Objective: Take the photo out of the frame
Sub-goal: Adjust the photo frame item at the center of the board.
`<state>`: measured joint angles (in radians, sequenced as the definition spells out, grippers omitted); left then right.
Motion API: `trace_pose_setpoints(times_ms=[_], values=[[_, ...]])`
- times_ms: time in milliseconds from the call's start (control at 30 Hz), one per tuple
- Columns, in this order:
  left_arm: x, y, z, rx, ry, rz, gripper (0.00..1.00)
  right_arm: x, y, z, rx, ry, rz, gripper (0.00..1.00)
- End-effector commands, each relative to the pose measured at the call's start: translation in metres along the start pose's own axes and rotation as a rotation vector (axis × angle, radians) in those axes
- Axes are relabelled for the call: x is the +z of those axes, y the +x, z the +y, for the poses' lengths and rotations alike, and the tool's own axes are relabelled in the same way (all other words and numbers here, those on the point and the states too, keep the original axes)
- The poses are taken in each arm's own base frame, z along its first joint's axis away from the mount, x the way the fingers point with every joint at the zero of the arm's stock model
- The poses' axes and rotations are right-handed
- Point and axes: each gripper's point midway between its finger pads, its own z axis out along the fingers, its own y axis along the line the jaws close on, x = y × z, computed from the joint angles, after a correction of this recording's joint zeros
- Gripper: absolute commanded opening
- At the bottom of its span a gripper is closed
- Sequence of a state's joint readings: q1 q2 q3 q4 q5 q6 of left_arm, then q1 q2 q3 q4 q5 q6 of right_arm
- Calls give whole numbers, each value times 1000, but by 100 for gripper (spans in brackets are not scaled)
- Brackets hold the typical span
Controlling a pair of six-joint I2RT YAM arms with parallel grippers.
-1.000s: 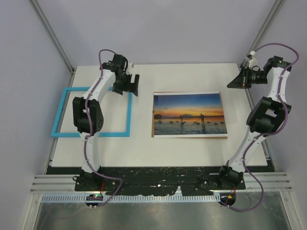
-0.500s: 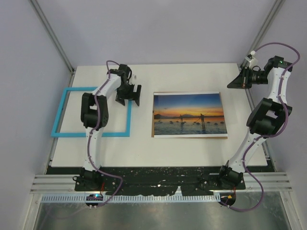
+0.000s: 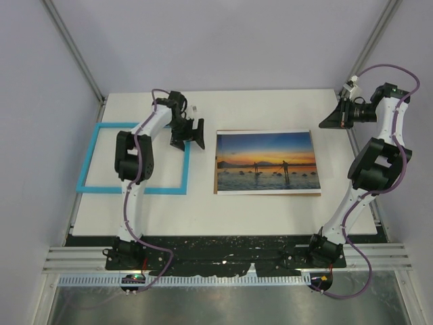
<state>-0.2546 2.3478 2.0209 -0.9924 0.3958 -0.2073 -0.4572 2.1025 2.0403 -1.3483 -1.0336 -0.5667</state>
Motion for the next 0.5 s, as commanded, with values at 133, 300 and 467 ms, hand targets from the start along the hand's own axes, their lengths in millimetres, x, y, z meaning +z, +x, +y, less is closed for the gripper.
trace_pose_setpoints(times_ms=[133, 300, 467], values=[[-9, -9, -24, 17, 72, -36, 100, -16, 12, 46, 56, -52, 30, 8], [-50, -33, -27, 33, 100, -147, 100, -14, 16, 44, -6, -65, 30, 8], [-90, -53, -52, 117, 195, -262, 100, -12, 21, 44, -74, -88, 24, 8]])
